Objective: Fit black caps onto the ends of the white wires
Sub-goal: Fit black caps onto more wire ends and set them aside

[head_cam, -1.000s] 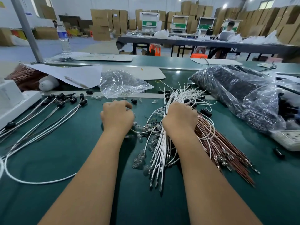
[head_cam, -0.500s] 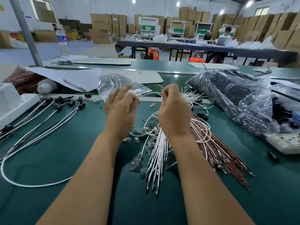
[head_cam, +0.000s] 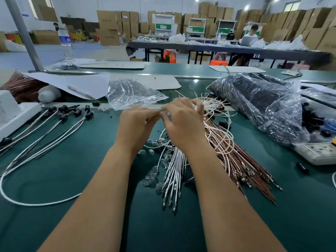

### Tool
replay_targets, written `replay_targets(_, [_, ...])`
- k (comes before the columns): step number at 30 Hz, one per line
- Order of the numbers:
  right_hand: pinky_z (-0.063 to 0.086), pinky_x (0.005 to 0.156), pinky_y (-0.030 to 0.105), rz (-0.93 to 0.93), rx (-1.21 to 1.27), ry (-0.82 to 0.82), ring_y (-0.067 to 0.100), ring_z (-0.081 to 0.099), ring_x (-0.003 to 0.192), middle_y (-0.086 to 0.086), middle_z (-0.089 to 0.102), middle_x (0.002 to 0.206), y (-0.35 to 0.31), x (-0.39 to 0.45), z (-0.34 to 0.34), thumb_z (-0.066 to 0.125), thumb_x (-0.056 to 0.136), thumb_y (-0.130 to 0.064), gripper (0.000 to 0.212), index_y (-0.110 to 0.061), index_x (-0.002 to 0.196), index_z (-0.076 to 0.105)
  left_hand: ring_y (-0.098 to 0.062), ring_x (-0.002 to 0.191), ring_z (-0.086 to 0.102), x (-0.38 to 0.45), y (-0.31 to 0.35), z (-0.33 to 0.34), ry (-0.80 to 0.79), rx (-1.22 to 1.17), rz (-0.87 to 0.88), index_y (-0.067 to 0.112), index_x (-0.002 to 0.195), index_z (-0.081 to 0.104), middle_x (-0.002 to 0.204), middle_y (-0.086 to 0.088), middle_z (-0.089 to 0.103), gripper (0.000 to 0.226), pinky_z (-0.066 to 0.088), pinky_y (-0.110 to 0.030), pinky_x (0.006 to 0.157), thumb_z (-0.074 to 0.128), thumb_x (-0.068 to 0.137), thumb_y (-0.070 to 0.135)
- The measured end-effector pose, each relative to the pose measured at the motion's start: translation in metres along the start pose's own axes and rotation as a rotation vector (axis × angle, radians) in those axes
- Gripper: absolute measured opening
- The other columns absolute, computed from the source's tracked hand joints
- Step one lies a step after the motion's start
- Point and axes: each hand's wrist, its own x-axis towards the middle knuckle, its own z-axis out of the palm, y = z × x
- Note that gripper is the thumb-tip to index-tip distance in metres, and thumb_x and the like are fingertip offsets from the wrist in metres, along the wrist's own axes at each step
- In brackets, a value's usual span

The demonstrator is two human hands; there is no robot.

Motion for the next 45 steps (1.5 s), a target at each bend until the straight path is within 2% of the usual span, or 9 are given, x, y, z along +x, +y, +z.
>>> replay_targets(8, [0.006,0.104,0.038,0.132,-0.180,-0.016,0.017,0.062,0.071,-0.011,0.054,0.061,-0.002,-0.004,0.005,0.052,0.087,-0.005,0.022,-0.024,0.095,0.061,-0.013,0.066,0.065,0.000,-0.007,-0.005,0.046,-0.064,-0.171,0.014,0.088,0.077,0.072,0.005,0.070,0.007,0.042,-0.006,0.064,0.071,0.084,0.015])
replay_targets(13, [0.006,0.115,0.041,0.260,-0.108,0.019,0.012,0.038,0.043,-0.009,0.040,0.045,0.002,-0.007,0.003,0.039,0.082,0.006,0.028,-0.014,0.098,0.051,-0.010,0.068,0.061,-0.001,-0.014,-0.014,0.240,-0.206,-0.374,0.013,0.096,0.074,0.077,0.005,0.070,0.015,0.051,-0.025,0.069,0.068,0.088,0.024])
replay_targets(15, [0.039,0.096,0.041,0.301,0.073,0.008,0.010,0.036,0.046,-0.008,0.042,0.054,0.008,-0.006,0.004,0.036,0.090,0.004,0.020,-0.014,0.097,0.043,-0.015,0.073,0.059,-0.002,-0.022,-0.015,0.229,-0.115,-0.420,0.012,0.106,0.070,0.091,-0.003,0.071,0.019,0.052,-0.032,0.073,0.058,0.096,0.022])
replay_targets(18, [0.029,0.054,0.029,0.273,0.224,0.065,0.016,0.043,0.058,-0.005,0.047,0.076,0.008,-0.003,0.005,0.037,0.101,-0.012,0.009,-0.014,0.094,0.042,-0.034,0.077,0.056,-0.002,-0.027,-0.004,-0.025,-0.058,-0.469,0.019,0.133,0.055,0.106,-0.017,0.066,0.041,0.050,-0.038,0.075,0.045,0.097,0.005])
replay_targets(22, [0.028,0.078,0.033,0.212,0.149,0.081,0.015,0.041,0.049,-0.011,0.048,0.058,0.001,-0.004,0.009,0.037,0.102,-0.016,0.012,-0.020,0.091,0.040,-0.031,0.117,0.054,0.001,-0.032,0.003,-0.312,0.124,-0.469,0.022,0.132,0.057,0.131,-0.009,0.059,0.044,0.043,-0.042,0.102,0.045,0.093,0.006])
replay_targets(27, [0.012,0.109,0.055,0.297,0.043,-0.073,0.015,0.053,0.058,-0.012,0.048,0.057,0.001,-0.003,0.007,0.043,0.098,-0.011,0.018,-0.026,0.089,0.048,-0.028,0.106,0.059,0.002,-0.027,0.001,-0.072,0.063,-0.383,0.011,0.112,0.068,0.114,-0.010,0.066,0.042,0.048,-0.041,0.093,0.039,0.087,-0.007])
replay_targets(33, [-0.012,0.104,0.065,0.292,-0.191,-0.228,0.018,0.053,0.110,-0.012,0.060,0.094,0.002,-0.008,0.006,0.048,0.095,-0.018,0.020,-0.031,0.087,0.061,-0.032,0.112,0.054,0.001,-0.027,0.005,-0.291,0.082,-0.471,0.027,0.132,0.055,0.138,-0.004,0.052,0.059,0.047,-0.045,0.094,0.036,0.086,-0.004])
replay_targets(39, [0.032,0.075,0.033,0.221,0.017,-0.233,0.018,0.056,0.078,-0.004,0.061,0.088,0.007,-0.004,0.005,0.048,0.097,-0.018,0.018,-0.023,0.096,0.065,-0.023,0.096,0.060,0.000,-0.027,0.004,-0.184,0.144,-0.442,0.020,0.106,0.071,0.106,-0.004,0.064,0.028,0.049,-0.036,0.088,0.054,0.088,0.005])
replay_targets(45, [0.031,0.073,0.027,0.179,0.265,-0.126,0.011,0.049,0.060,-0.005,0.056,0.068,0.001,-0.003,0.008,0.049,0.096,-0.017,0.015,-0.016,0.083,0.058,-0.012,0.078,0.063,0.010,-0.005,0.001,0.096,-0.742,-0.744,0.010,0.104,0.066,0.088,-0.005,0.064,0.019,0.056,-0.020,0.078,0.060,0.091,-0.001])
